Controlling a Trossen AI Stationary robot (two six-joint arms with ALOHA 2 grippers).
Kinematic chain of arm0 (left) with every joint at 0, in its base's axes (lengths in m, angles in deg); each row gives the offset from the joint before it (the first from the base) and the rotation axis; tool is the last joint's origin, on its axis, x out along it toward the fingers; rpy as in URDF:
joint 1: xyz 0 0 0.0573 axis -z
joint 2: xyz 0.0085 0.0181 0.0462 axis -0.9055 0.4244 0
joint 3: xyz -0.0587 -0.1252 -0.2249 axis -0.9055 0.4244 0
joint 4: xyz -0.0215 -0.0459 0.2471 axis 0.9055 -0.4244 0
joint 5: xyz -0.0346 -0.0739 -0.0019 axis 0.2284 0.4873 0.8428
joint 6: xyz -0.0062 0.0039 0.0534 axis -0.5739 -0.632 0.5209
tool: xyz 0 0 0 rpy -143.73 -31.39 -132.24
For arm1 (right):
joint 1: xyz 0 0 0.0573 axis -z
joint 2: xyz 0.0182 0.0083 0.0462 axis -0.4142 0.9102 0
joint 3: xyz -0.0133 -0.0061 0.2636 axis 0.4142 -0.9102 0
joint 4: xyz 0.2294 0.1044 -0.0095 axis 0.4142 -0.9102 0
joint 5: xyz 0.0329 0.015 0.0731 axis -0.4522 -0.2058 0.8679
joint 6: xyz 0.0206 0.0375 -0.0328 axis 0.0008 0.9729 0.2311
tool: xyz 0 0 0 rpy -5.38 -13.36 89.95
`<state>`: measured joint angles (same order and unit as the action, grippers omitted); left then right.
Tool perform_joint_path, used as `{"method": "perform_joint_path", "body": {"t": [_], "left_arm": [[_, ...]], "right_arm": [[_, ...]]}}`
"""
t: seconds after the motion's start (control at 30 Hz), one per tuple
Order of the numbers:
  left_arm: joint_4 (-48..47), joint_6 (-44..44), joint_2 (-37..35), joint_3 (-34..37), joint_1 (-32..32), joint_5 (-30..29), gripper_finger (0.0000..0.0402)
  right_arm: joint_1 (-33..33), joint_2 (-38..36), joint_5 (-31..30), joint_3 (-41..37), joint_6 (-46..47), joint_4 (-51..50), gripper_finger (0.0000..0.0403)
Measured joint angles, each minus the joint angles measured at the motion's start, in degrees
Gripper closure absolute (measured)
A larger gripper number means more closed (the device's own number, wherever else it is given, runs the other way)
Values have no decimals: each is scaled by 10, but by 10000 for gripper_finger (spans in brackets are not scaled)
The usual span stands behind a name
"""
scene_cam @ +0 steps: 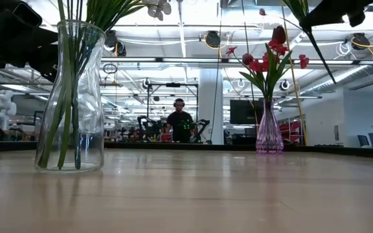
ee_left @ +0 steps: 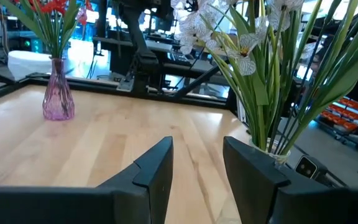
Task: Sort flowers into vase by color
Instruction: Put the orange flowers into the purple vase
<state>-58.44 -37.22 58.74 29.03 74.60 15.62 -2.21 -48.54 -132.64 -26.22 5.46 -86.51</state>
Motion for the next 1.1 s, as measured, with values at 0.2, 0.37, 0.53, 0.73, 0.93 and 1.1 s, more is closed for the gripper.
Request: {"method": "perform_joint_path", "body": {"t": [0.2, 0.37, 0.53, 0.73, 0.93, 1.1], "left_arm": [[0, 0, 0, 0, 0, 0, 254], [-1, 0, 0, 0, 0, 0, 254], [-1, 0, 0, 0, 0, 0, 254], [-1, 0, 0, 0, 0, 0, 254], [-1, 0, 0, 1, 0, 0, 254], [-2, 0, 0, 1, 0, 1, 254]], "right_arm": [[-8, 0, 8, 0, -18, 26, 394], [-12, -12, 73, -46, -80, 149, 394], [-11, -29, 139, -167, -217, 443, 394], [10, -31, 218, -328, -480, 920, 394], [39, -31, 258, -434, -658, 1223, 394], [76, -32, 258, -437, -710, 1242, 394]]}}
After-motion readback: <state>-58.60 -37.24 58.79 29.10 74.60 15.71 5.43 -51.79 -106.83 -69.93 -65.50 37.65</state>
